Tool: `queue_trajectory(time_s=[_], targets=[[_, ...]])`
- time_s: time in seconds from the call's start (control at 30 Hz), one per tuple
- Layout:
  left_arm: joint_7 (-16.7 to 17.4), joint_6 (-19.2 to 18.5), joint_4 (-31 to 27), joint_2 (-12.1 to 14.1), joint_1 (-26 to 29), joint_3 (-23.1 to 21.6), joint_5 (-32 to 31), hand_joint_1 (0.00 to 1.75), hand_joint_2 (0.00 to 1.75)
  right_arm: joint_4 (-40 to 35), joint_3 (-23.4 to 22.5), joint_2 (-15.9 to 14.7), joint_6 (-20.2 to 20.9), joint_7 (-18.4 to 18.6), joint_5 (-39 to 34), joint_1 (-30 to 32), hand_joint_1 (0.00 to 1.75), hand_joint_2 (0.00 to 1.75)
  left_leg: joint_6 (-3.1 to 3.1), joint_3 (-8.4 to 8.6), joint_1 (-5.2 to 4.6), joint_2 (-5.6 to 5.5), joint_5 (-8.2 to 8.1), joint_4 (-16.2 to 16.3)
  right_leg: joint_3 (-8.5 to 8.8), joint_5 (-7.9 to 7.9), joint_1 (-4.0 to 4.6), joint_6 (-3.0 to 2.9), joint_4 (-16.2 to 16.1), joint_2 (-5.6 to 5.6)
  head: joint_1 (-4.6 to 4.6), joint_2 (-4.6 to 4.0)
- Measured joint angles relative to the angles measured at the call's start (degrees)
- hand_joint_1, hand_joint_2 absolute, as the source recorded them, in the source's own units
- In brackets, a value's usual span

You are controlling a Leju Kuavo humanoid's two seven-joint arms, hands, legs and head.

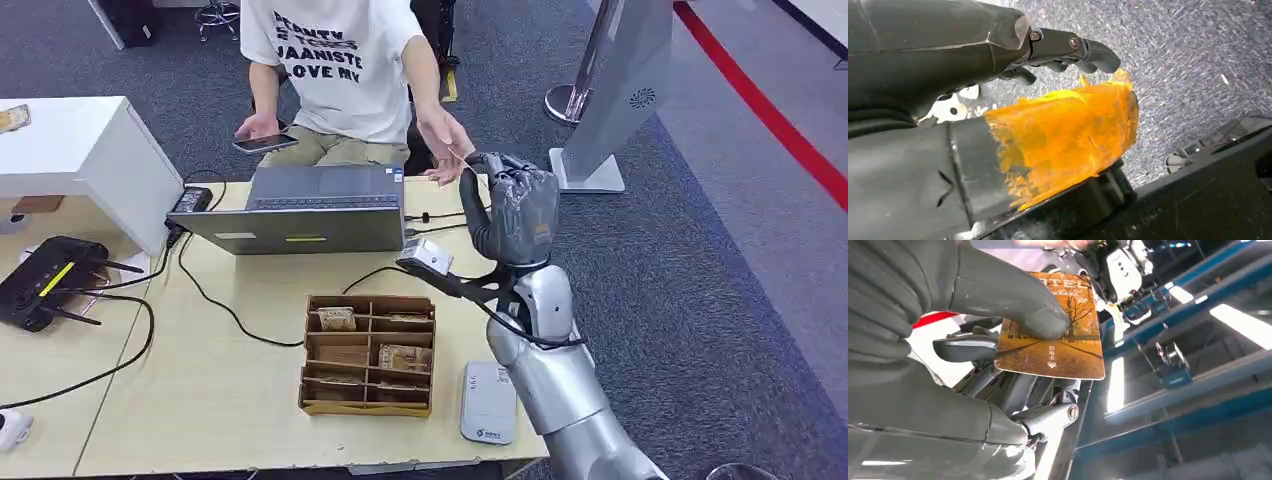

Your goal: Pass the card to the sensor for recognition and then transmit it.

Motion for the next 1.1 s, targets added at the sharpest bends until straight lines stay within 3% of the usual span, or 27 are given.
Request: queue_trajectory(time_s=[0.37,0.4,0.67,0.7,0.73,1.0,1.1], targets=[[0.3,-0.4,0.0,0.0,-0.5,-1.6,-0.3,0.00,0.00,8.7,1.9,-1.0,0.0,2.9,4.3,-5.1,1.75,1.75,0.00,-0.01,0.00,-0.01,0.00,0.0,0.00,0.00,0.00,0.00,0.0,0.00,0.00,0.00],[0.2,-0.4,0.0,0.0,-0.5,-1.7,-0.3,0.00,0.00,9.1,2.1,-1.1,0.0,3.1,4.6,-5.3,1.54,1.75,0.00,-0.01,0.00,-0.01,0.00,0.0,0.00,0.00,0.00,0.00,0.0,-0.01,0.00,0.00],[-0.9,0.0,0.0,0.1,-0.2,-1.7,0.0,0.00,0.00,12.1,3.0,-1.4,0.0,3.9,5.6,-6.1,1.54,1.75,0.00,-0.04,0.00,-0.02,0.00,0.0,-0.02,-0.01,0.00,0.01,0.0,-0.01,-0.02,0.00],[-0.9,0.0,0.0,0.1,-0.2,-1.7,0.0,0.00,0.00,12.4,3.1,-1.5,0.0,3.9,5.6,-6.1,0.47,1.75,0.00,-0.05,0.00,-0.03,-0.01,0.0,-0.03,-0.02,0.00,0.01,0.0,-0.02,0.00,0.00],[-0.9,0.0,0.0,0.1,-0.1,-1.8,0.0,0.00,0.00,12.7,3.1,-1.6,0.0,3.9,5.6,-6.2,0.00,1.75,0.00,-0.06,0.00,-0.04,-0.01,0.0,-0.03,-0.02,0.00,0.01,0.0,-0.02,-0.02,0.00],[-1.3,0.0,0.0,0.2,0.2,-1.8,0.4,0.00,0.00,13.4,4.0,-1.8,0.0,4.2,5.9,-6.1,0.00,1.75,-0.01,-0.04,0.00,-0.02,-0.02,0.0,-0.05,-0.03,0.00,0.02,0.0,-0.01,-0.02,0.00],[-0.7,0.2,0.0,0.2,0.4,-1.8,1.6,0.00,0.00,10.9,4.1,-1.8,0.0,0.6,2.7,-4.2,0.00,1.75,-0.01,-0.04,0.00,-0.03,-0.02,0.0,-0.05,-0.03,0.00,0.02,0.0,-0.02,-0.02,0.00]])
